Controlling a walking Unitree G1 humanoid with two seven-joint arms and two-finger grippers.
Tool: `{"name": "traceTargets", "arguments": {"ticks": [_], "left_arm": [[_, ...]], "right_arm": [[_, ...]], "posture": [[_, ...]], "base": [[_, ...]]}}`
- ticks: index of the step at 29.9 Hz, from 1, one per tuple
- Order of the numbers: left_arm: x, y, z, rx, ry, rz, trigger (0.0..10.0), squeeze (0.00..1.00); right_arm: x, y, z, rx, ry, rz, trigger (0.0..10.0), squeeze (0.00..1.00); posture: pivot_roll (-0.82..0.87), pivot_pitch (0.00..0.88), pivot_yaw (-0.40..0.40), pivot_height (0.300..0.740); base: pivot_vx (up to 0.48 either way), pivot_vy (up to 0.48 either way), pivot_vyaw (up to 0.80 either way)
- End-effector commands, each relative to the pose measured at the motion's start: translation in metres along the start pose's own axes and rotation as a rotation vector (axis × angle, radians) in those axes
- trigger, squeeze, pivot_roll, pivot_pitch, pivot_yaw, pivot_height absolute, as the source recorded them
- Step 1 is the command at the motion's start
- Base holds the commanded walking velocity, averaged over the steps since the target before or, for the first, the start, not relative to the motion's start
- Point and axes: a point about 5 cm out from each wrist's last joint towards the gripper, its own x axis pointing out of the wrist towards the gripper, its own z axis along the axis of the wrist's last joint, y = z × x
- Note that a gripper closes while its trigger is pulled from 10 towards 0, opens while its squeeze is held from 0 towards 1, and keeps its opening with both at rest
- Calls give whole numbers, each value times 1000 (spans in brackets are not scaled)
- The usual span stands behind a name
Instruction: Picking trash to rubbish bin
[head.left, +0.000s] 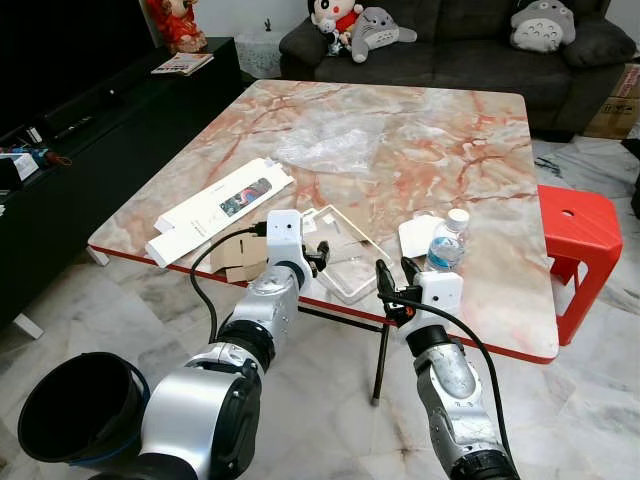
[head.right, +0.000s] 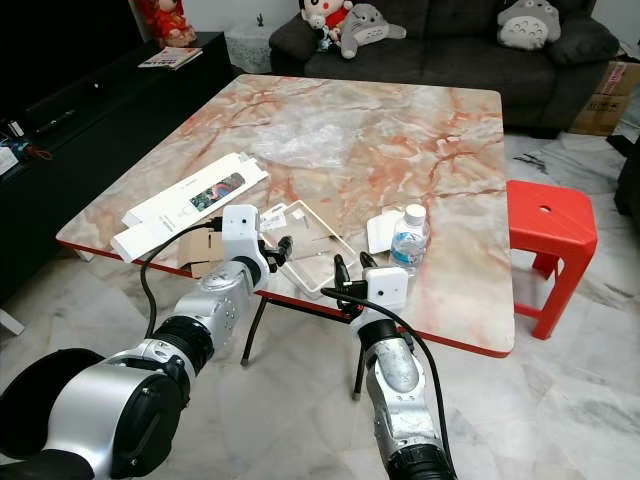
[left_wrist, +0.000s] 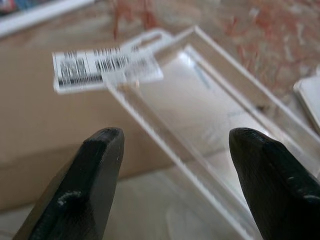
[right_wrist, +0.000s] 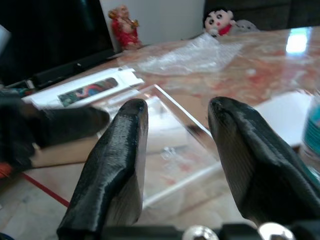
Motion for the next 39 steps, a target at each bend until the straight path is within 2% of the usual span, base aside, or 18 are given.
{"name": "traceTargets", "arguments": {"ticks": [1, 14, 22, 28, 39], "left_arm": [[1, 0, -3, -21, 44, 33, 10000, 0], [3, -21, 4, -12, 88, -15, 10000, 0], [4, -23, 5, 36, 127, 5, 10000, 0], [4, -22, 10, 38, 143, 35, 10000, 0], [2, -19, -4, 31, 212, 86, 10000, 0]], "right_arm": [[-2, 3, 1, 7, 7, 23, 10000, 0], [-16, 5, 3, 1, 11, 40, 10000, 0], [-22, 12, 3, 24, 21, 43, 10000, 0], [-30, 15, 6, 43, 49, 53, 10000, 0], [-34, 18, 6, 53, 68, 56, 10000, 0]], "posture": [[85, 49, 86, 740], [42, 59, 112, 740], [39, 73, 128, 740], [47, 84, 135, 740], [40, 91, 139, 740]], "base": [[0, 0, 0], [0, 0, 0], [0, 0, 0], [0, 0, 0], [0, 0, 0]]}}
